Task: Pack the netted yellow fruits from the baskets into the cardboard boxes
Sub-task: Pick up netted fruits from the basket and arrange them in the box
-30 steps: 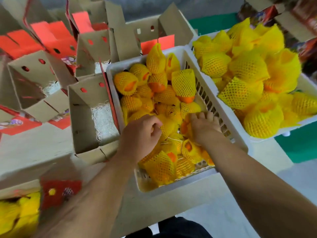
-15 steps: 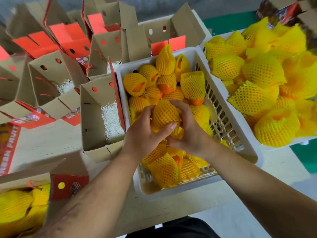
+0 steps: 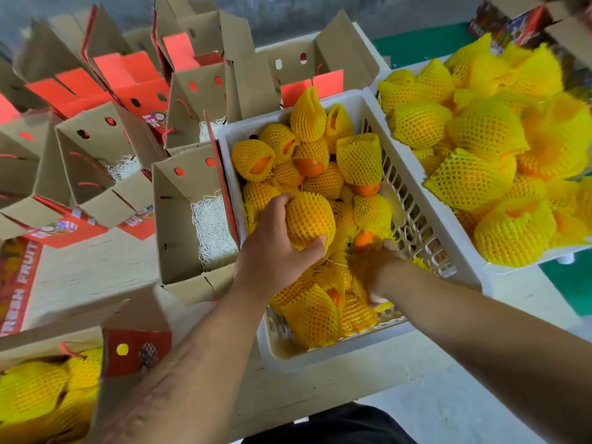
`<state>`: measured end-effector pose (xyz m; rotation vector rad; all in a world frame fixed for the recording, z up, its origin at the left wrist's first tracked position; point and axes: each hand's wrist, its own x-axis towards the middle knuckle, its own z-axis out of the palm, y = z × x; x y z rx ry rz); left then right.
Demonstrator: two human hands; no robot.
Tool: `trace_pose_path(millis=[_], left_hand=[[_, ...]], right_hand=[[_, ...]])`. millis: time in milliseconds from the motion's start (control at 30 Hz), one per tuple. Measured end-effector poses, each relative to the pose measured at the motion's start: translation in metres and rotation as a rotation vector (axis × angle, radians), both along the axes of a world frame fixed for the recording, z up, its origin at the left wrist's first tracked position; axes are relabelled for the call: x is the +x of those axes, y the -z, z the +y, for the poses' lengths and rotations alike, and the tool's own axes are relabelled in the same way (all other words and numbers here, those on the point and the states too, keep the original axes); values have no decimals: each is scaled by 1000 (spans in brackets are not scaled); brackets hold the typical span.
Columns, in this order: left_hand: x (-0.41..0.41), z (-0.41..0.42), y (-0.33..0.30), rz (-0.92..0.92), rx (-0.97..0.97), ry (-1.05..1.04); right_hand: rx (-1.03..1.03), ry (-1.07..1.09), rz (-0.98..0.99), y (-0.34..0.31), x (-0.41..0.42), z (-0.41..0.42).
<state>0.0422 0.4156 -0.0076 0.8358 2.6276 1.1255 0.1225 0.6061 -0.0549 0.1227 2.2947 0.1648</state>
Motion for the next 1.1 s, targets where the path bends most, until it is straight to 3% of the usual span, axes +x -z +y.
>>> trace_pose_path(millis=[133, 233, 333, 433, 700, 833, 933, 1100], left_hand=[[1, 0, -2, -13, 20, 8], [3, -10, -5, -79, 141, 2], [18, -26, -16, -261, 376, 13], [34, -51, -23, -461, 553, 34], [18, -203, -33, -727, 806, -18], [3, -312, -11, -864, 896, -117], [-16, -394, 0, -831, 869, -302], [-44, -494, 13, -675, 736, -664]], right_hand=[[-97, 223, 128, -21, 16, 11], [-231, 424, 535, -45, 30, 10], [-679, 724, 898, -66, 46, -16], [-1001, 832, 1035, -88, 51, -59], [-1144, 710, 1119, -118, 30, -207], [-1161, 672, 1020, -111, -1, -305], [-1151, 568, 850, -92, -28, -378], [-944, 442, 792, -63, -62, -466]])
